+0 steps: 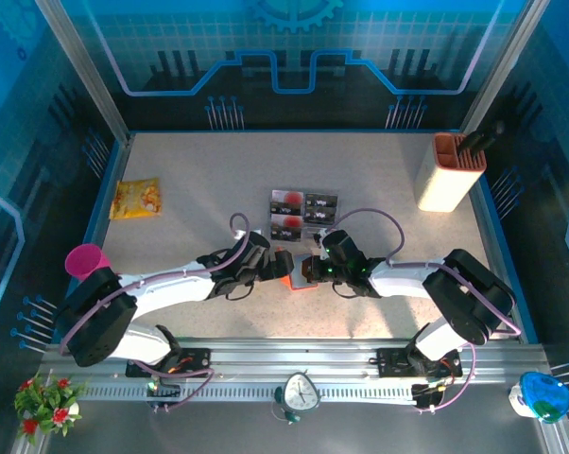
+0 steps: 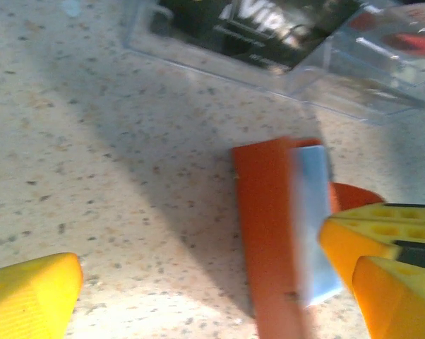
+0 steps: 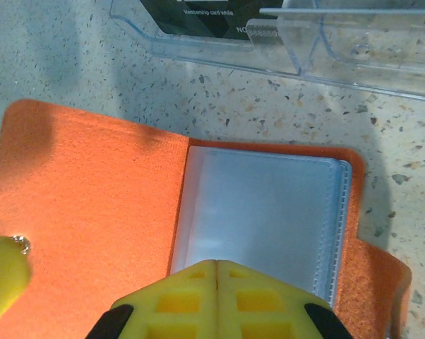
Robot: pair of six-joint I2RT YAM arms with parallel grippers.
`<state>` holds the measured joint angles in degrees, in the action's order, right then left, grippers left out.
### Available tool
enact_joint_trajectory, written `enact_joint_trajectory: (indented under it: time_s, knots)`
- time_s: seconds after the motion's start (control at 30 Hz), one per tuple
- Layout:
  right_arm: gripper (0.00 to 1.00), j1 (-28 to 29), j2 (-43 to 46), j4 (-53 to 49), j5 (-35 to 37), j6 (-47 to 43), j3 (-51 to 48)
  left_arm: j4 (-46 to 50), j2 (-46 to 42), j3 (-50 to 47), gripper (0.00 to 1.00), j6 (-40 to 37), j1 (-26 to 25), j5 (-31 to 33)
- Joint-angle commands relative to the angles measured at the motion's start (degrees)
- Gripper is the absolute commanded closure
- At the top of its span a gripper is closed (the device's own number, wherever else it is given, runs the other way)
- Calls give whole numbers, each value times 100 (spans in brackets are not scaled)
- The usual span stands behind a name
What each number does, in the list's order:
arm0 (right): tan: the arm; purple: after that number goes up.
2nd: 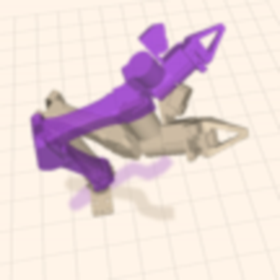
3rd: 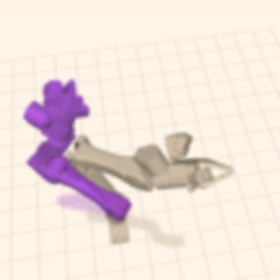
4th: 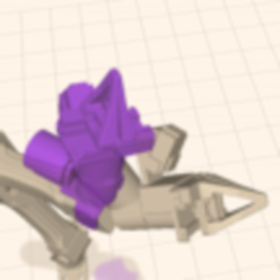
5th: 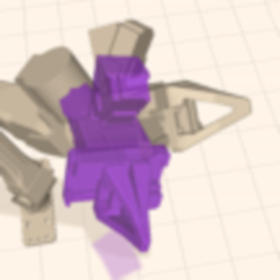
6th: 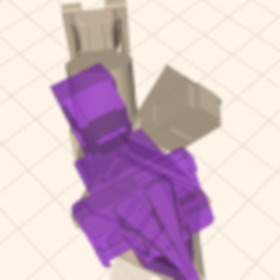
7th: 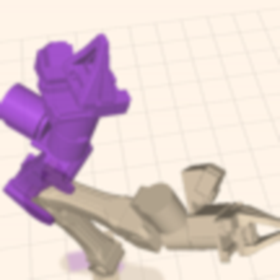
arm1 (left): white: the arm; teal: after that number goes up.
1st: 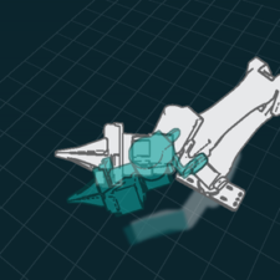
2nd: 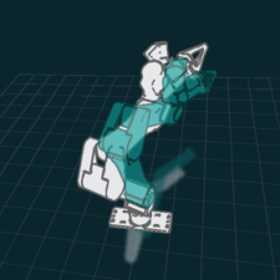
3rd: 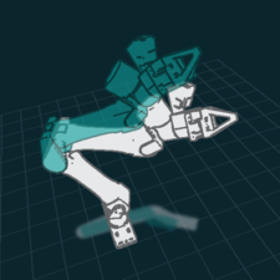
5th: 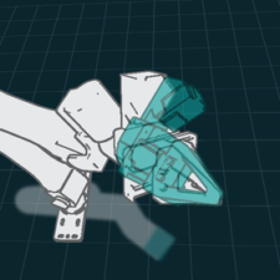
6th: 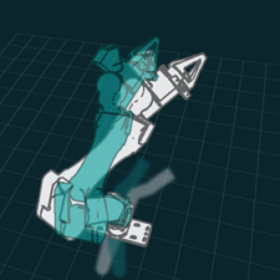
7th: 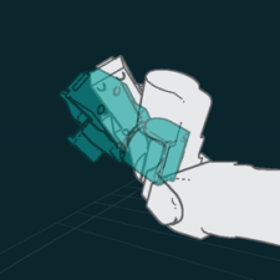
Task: Put the credit cards into the card holder
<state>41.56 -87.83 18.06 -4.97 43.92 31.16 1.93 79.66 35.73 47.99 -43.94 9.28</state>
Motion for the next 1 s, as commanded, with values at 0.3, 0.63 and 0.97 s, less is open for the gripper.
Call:
enact_joint_trajectory:
  time_s: [0.3, 0.63, 0.97]
  knots:
    - [94, -24, 52, 39, 18, 37, -129, 559, -527, 325, 1, -159, 17, 247]
    - [94, -57, 196, 47, 93, 36, -266, -378, -883, 1375, 1, 469, -66, -844]
    - [94, -162, 346, 74, 172, 54, -479, -2267, 405, 1100, 1, 1643, -286, -1176]
